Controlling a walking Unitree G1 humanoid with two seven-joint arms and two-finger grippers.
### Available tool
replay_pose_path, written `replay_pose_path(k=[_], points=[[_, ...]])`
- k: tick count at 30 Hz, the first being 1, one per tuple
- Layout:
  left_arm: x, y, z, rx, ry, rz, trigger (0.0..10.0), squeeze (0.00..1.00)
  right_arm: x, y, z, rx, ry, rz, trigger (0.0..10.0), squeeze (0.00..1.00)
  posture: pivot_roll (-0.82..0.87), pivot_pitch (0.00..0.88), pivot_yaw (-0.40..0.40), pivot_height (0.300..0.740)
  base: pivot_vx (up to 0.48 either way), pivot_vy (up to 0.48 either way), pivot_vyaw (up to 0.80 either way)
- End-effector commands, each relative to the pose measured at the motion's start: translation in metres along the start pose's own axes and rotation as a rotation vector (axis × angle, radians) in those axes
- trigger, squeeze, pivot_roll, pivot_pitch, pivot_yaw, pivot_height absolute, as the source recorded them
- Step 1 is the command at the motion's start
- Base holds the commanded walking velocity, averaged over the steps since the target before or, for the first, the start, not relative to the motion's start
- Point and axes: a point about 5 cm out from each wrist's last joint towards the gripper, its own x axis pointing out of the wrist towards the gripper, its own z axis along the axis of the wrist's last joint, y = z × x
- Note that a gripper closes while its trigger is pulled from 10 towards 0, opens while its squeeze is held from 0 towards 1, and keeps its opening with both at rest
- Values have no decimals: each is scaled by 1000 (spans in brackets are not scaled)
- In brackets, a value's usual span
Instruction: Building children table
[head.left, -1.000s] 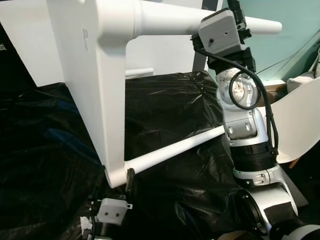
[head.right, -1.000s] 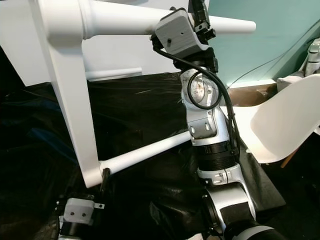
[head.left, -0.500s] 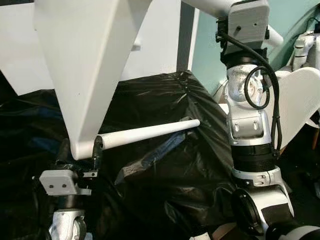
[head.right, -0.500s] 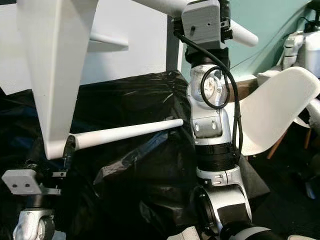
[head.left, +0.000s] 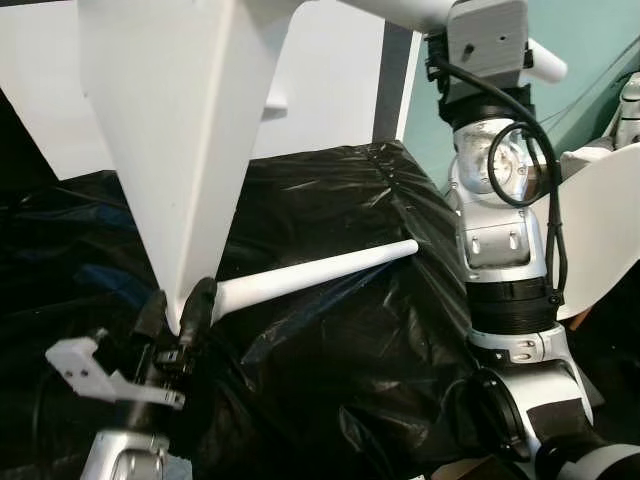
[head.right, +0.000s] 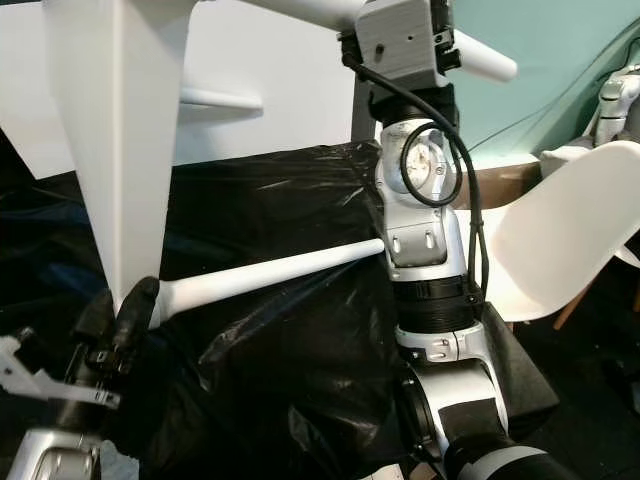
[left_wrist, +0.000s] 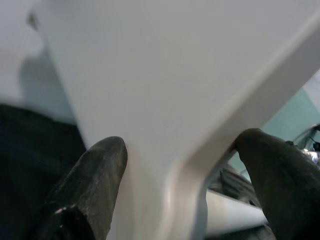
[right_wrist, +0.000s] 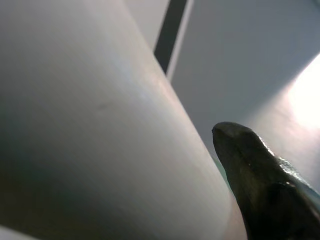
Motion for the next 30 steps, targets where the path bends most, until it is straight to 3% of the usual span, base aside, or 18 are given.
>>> replay_pose_path(k=[1, 2, 4, 7, 10, 13, 15, 16, 17, 18, 19, 20, 21, 24, 25, 27, 29, 30], points=[[12, 2, 14, 62, -96, -22, 10000, 0, -21, 19, -45, 124, 252, 77, 0, 0, -21, 9, 65, 740, 0, 0, 0], [14, 20, 22, 106, -165, 120, 10000, 0, -21, 19, -46, 116, 256, 77, 0, 0, -23, 11, 68, 740, 0, 0, 0], [14, 24, 26, 103, -187, 143, 10000, 0, -22, 19, -47, 112, 259, 77, 0, 0, -22, 12, 67, 740, 0, 0, 0], [12, 24, 30, 50, -167, 89, 10000, 0, -23, 20, -49, 102, 270, 87, 0, 0, -20, 13, 68, 740, 0, 0, 0], [10, 23, 28, 102, -118, 53, 10000, 0, -23, 21, -50, 103, 276, 93, 0, 0, -19, 15, 68, 740, 0, 0, 0], [14, 22, 34, 64, -151, 62, 10000, 0, -23, 22, -51, 111, 284, 93, 0, 0, -15, 14, 67, 740, 0, 0, 0], [16, 19, 40, -87, -186, 23, 10000, 0, -23, 23, -51, 111, 290, 92, 0, 0, -15, 14, 68, 740, 0, 0, 0], [16, 19, 40, -87, -186, 23, 10000, 0, -23, 23, -51, 111, 290, 92, 0, 0, -15, 14, 68, 740, 0, 0, 0], [15, 13, 43, -182, -195, -45, 10000, 0, -23, 23, -51, 109, 292, 92, 0, 0, -16, 14, 70, 740, 0, 0, 0], [15, 13, 43, -182, -195, -45, 10000, 0, -23, 23, -51, 109, 292, 92, 0, 0, -16, 14, 70, 740, 0, 0, 0], [11, 1, 48, -284, -203, -153, 10000, 0, -23, 24, -52, 106, 295, 93, 0, 0, -16, 14, 70, 740, 0, 0, 0], [11, 1, 48, -284, -203, -153, 10000, 0, -23, 24, -52, 106, 295, 93, 0, 0, -16, 14, 70, 740, 0, 0, 0], [6, -13, 52, -344, -188, -294, 10000, 0, -23, 24, -53, 103, 299, 93, 0, 0, -15, 14, 71, 740, 0, 0, 0], [0, -27, 51, -356, -130, -413, 10000, 0, -23, 24, -53, 99, 302, 95, 0, 0, -15, 14, 72, 740, 0, 0, 0], [-2, -36, 43, -310, -53, -477, 10000, 0, -23, 25, -54, 95, 307, 102, 0, 0, -14, 14, 73, 740, 0, 0, 0], [9, -30, 26, -215, 11, -370, 10000, 0, -23, 29, -55, 92, 314, 117, 0, 0, -15, 13, 76, 740, 0, 0, 0], [9, -30, 26, -215, 11, -370, 10000, 0, -23, 29, -55, 92, 314, 117, 0, 0, -15, 13, 76, 740, 0, 0, 0], [14, -24, 23, -204, 3, -303, 10000, 0, -23, 30, -55, 92, 316, 121, 0, 0, -15, 13, 77, 740, 0, 0, 0]])
